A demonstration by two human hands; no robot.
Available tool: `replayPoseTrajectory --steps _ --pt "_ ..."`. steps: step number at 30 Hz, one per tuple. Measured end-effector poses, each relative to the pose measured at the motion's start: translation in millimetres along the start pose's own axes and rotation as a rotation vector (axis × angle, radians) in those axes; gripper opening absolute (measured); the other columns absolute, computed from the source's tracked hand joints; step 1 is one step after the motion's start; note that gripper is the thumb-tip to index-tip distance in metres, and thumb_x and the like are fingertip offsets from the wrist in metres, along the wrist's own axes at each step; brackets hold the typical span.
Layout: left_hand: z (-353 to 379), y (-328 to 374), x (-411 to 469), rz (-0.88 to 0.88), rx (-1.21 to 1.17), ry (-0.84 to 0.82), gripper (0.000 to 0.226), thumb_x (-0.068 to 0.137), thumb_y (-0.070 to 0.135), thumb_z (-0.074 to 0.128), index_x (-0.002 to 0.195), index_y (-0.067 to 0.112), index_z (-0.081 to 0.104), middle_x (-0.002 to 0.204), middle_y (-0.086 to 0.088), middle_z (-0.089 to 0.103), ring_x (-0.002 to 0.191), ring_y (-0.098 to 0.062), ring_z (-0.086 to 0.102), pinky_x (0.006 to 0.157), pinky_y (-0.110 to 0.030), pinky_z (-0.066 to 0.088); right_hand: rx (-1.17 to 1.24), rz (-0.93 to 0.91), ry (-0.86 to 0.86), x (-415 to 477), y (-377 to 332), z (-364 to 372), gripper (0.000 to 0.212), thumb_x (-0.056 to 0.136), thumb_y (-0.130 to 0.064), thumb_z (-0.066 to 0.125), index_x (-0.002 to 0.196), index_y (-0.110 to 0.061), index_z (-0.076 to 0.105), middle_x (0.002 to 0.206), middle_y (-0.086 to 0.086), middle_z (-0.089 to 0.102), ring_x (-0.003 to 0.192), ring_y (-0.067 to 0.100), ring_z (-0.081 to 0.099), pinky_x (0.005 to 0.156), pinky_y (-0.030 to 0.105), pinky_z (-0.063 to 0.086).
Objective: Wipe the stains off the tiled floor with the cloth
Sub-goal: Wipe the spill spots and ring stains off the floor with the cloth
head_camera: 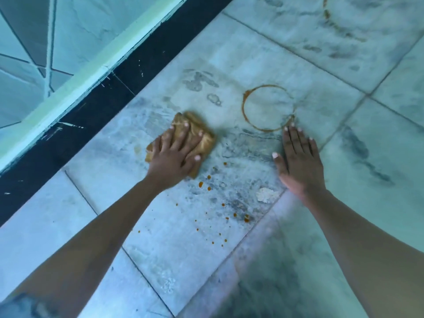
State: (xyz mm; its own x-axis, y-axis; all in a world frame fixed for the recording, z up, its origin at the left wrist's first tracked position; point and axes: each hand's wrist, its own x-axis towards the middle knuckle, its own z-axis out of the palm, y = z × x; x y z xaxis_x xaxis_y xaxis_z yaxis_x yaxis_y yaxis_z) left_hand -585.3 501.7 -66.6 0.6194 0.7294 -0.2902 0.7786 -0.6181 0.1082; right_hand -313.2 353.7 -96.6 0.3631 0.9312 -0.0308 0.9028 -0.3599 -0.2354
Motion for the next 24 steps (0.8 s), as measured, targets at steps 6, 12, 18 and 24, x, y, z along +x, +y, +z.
replayPoseTrajectory --steps 6,12,18,24 --pt "-22.0 -41.5 66.7 -0.343 -0.118 0.060 0.055 0.094 0.061 0.021 0.145 0.049 0.004 0.159 0.007 -0.010 0.146 -0.027 -0.005 0.114 -0.055 0.004 -0.040 0.030 0.011 -0.8 -3.9 3.1 0.070 0.090 -0.045 0.019 0.147 -0.004 0.026 0.155 0.014 0.023 0.142 0.028 0.023 0.116 0.041 0.010" --pt "-20.4 30.3 91.9 -0.104 -0.012 0.047 0.065 0.087 0.069 0.028 0.145 0.049 0.004 0.159 0.006 -0.008 0.145 -0.030 -0.005 0.111 -0.057 0.005 -0.038 0.019 0.020 -2.0 -2.1 0.7 0.070 0.091 -0.044 0.020 0.146 -0.002 0.029 0.154 0.015 0.025 0.141 0.029 0.026 0.116 0.043 0.014" --pt "-4.6 -27.7 8.4 0.016 -0.064 0.038 0.065 0.080 0.071 0.022 0.141 0.053 0.011 0.157 0.013 -0.001 0.146 -0.024 0.000 0.113 -0.053 0.006 -0.036 0.017 0.029 -2.6 -1.7 2.1 0.069 0.092 -0.045 0.020 0.147 -0.003 0.027 0.154 0.014 0.024 0.141 0.028 0.025 0.115 0.042 0.013" --pt "-34.7 -3.3 106.5 -0.266 -0.139 0.085 0.055 0.094 0.056 0.036 0.145 0.048 0.017 0.159 0.009 -0.003 0.145 -0.029 -0.002 0.112 -0.055 0.007 -0.044 0.031 0.006 -1.8 -3.6 1.0 0.070 0.091 -0.045 0.019 0.147 -0.004 0.027 0.155 0.014 0.023 0.142 0.027 0.025 0.115 0.042 0.012"
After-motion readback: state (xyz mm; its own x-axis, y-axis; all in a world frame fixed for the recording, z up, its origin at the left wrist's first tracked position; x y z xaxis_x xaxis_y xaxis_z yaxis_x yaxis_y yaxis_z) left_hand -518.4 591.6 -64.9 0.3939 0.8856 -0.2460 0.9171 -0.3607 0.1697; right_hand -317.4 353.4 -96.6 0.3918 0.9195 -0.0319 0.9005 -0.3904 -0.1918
